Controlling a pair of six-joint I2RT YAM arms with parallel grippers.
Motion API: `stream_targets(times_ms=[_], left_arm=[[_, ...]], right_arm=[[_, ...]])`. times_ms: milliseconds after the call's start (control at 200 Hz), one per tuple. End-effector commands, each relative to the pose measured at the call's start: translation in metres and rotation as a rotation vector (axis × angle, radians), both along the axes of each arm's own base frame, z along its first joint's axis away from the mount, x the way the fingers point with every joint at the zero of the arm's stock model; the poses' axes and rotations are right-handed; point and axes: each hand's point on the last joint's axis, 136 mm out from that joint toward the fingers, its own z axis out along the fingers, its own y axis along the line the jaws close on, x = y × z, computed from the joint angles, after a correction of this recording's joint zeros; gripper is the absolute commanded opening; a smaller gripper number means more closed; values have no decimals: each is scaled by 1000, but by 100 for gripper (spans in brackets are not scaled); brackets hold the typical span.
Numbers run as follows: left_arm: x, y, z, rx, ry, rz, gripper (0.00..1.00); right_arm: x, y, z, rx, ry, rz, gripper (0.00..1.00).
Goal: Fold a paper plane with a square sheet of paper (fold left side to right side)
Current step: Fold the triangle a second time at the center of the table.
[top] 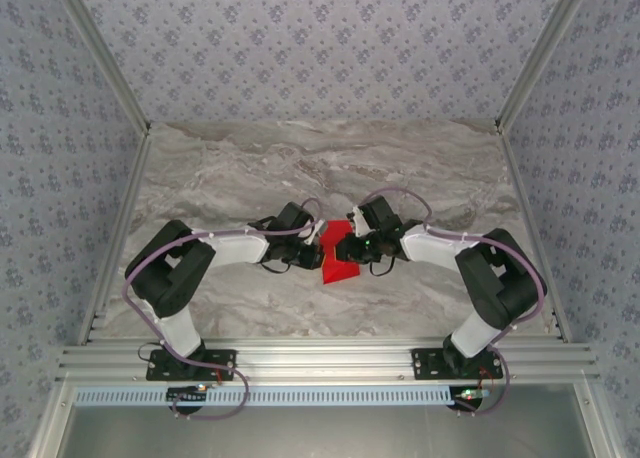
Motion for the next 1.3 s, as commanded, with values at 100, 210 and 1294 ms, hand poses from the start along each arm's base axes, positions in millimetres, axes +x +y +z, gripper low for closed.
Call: stream_targets(times_ms=[100, 210, 1294], left_arm=[[-4, -6, -3, 1, -1, -36, 0], [-5, -7, -3, 0, -2, -39, 0], [-39, -33, 53, -398, 240, -24, 4]], right_arm=[[0, 6, -12, -6, 37, 12, 15], [0, 4, -22, -39, 61, 6, 15], [-20, -18, -51, -171, 144, 5, 14]])
